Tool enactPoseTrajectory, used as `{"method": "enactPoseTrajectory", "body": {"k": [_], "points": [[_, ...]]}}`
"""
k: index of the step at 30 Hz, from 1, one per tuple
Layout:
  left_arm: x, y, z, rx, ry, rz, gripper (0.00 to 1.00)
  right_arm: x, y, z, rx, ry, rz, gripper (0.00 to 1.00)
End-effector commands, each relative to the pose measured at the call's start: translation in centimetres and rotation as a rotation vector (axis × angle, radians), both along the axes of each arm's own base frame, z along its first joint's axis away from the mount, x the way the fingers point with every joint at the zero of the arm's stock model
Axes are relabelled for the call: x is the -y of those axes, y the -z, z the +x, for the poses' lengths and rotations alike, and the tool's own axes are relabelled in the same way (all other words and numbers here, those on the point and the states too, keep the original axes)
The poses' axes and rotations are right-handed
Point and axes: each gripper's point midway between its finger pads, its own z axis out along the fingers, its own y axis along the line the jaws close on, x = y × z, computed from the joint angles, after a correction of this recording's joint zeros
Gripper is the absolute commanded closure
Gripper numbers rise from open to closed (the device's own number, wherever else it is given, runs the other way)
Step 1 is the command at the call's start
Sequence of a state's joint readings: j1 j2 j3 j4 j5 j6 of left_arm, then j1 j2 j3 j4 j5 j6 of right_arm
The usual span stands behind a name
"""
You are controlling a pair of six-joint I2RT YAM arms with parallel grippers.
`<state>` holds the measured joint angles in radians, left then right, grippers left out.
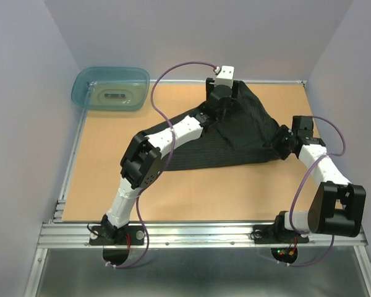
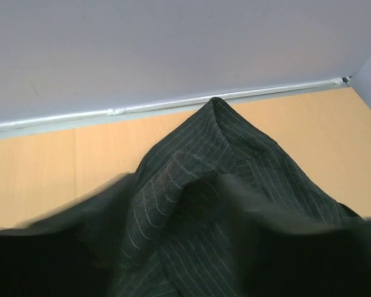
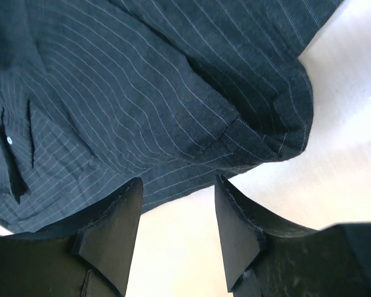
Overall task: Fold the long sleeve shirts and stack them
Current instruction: Flatten the shirt out
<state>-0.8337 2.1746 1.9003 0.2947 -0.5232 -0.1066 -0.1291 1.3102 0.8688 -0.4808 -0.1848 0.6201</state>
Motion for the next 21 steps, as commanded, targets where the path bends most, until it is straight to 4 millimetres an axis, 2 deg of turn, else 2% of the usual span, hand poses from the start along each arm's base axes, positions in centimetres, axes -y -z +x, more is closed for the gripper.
{"method": "enactPoseTrajectory", "body": {"k": [1,2,3,6,7,8,10,11,13,14,16,17,19,20,21], "points": [[-3.1,-8.6,-1.7,0.100,-0.033,-0.107,0.10,-1.5,-0.7,1.2,0.089,-0.031,0.066,0.45],[-3.7,-9.0,-2.0,0.092,-0.042,-0.114,0.03,-1.7,-0.9,1.3,0.103,-0.041,0.082,0.45],[-4.2,-9.2,-2.4,0.074,-0.053,-0.139,0.01,-2.1,-1.4,1.7,0.137,-0.058,0.095,0.44],[-7.3,-9.2,-4.4,-0.002,-0.079,-0.187,0.01,-4.1,-1.8,1.6,0.187,-0.125,0.153,0.44],[-8.5,-9.0,-4.9,-0.023,-0.097,-0.203,0.01,-4.7,-2.0,1.6,0.201,-0.150,0.166,0.44],[-10.3,-8.2,-6.4,-0.063,-0.107,-0.196,0.01,-5.4,-1.7,1.3,0.201,-0.168,0.176,0.44],[-12.2,-6.9,-7.9,-0.122,-0.122,-0.240,0.01,-7.5,-1.9,1.3,0.230,-0.229,0.201,0.44],[-13.6,-5.0,-9.7,-0.179,-0.118,-0.232,0.01,-8.2,-1.6,1.3,0.243,-0.247,0.208,0.44],[-14.8,-2.6,-11.3,-0.244,-0.101,-0.246,0.02,-10.3,-1.5,1.0,0.254,-0.296,0.233,0.44],[-15.9,-0.1,-12.9,-0.304,-0.107,-0.258,0.02,-10.9,-1.4,0.9,0.259,-0.309,0.243,0.44],[-16.9,3.3,-14.5,-0.398,-0.100,-0.265,0.06,-12.2,-1.3,1.1,0.286,-0.328,0.275,0.44],[-18.1,6.2,-15.7,-0.466,-0.121,-0.277,0.07,-12.7,-1.3,1.0,0.293,-0.343,0.295,0.44],[-19.3,8.8,-16.7,-0.531,-0.142,-0.298,0.08,-13.5,-1.1,1.1,0.311,-0.358,0.321,0.44],[-20.2,10.8,-17.4,-0.571,-0.158,-0.307,0.08,-13.7,-1.1,1.3,0.327,-0.368,0.330,0.44],[-20.8,11.6,-17.6,-0.584,-0.172,-0.303,0.08,-13.8,-0.8,1.1,0.315,-0.371,0.337,0.44]]}}
